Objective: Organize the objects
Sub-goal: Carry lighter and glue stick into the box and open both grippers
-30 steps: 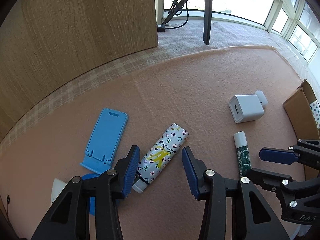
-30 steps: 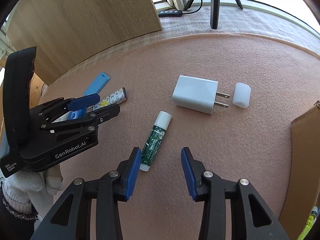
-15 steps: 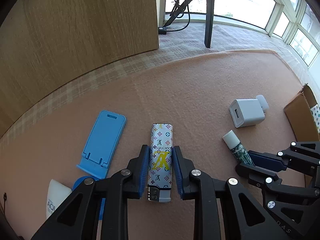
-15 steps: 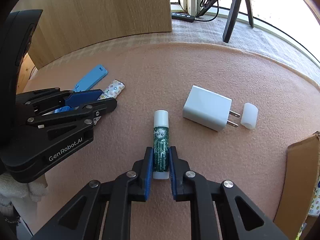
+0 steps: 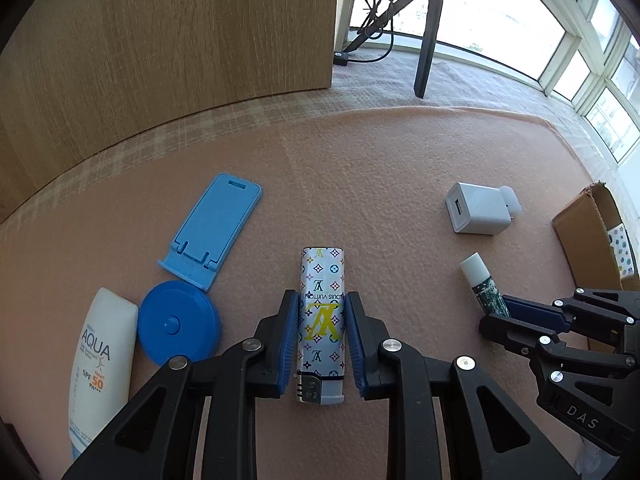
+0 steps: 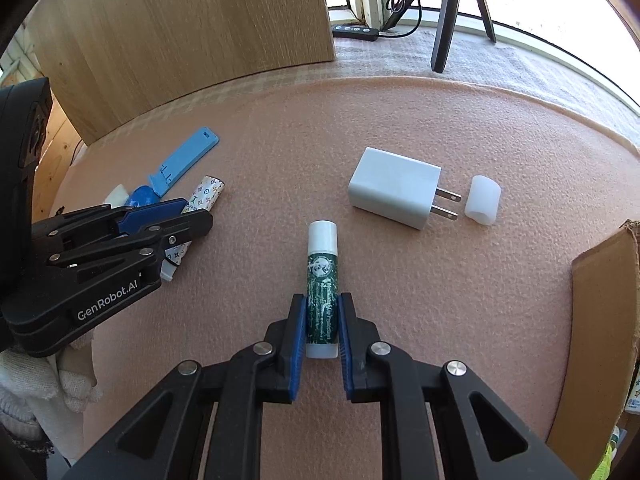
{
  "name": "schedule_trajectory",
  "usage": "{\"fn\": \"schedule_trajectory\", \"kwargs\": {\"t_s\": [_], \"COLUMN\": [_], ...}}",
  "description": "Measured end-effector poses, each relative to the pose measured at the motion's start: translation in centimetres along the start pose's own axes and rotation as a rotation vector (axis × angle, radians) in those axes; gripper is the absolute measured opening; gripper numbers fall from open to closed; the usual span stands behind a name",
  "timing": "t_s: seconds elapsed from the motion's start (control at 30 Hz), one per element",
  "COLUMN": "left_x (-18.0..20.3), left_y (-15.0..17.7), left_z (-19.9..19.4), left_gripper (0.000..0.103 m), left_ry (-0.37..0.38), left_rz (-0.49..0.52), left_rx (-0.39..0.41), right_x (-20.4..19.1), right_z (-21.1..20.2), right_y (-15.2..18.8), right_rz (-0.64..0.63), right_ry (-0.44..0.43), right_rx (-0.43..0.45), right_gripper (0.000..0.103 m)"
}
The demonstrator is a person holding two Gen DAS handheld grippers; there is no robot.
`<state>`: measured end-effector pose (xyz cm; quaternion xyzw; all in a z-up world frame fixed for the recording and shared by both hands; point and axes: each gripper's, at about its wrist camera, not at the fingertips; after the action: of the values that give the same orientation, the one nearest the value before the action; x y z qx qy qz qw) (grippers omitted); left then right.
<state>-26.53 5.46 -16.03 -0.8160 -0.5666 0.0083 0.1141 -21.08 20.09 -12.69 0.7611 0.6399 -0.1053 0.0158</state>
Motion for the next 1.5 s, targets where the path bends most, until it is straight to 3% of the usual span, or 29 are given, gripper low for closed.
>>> {"fn": "schedule_trajectory", "kwargs": {"t_s": [0.5, 0.7, 0.97, 1.5], "left_x": [3.5, 6.4, 12.1, 25.2], "left_y": [4.1, 4.7, 5.1, 3.9], "left_z": [-4.1, -6.2, -8.3, -7.7], "left_gripper": [0.025, 0.025, 0.025, 0.025], "left_ry": [0.02, 0.037, 0.078, 0.159], "left_rz": [0.0, 0.043, 0.134, 0.338], "left_rx": [0.066, 0.102, 0.141, 0.131], "right_x": [2.7, 3.9, 7.1, 15.9], "right_z": [-4.9, -7.6, -11.2, -15.2], "right_y": [4.8, 6.6, 10.3, 19.2], "right_rz": [0.045, 0.056, 0.103, 0.289], "right_ry": [-0.066, -0.076, -0.074, 0.043], "right_rx": [0.085, 0.135, 0.195, 0.266], "right_gripper": [0.014, 0.014, 0.014, 0.014]}}
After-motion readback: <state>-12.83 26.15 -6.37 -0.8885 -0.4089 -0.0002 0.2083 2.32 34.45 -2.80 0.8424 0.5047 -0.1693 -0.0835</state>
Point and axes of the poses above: each gripper's, at about its wrist camera, not at the fingertips, and z roughly the way its jaws point, x to its right, y to its underside, and after that the axes turned 15 degrees about -x, right-handed
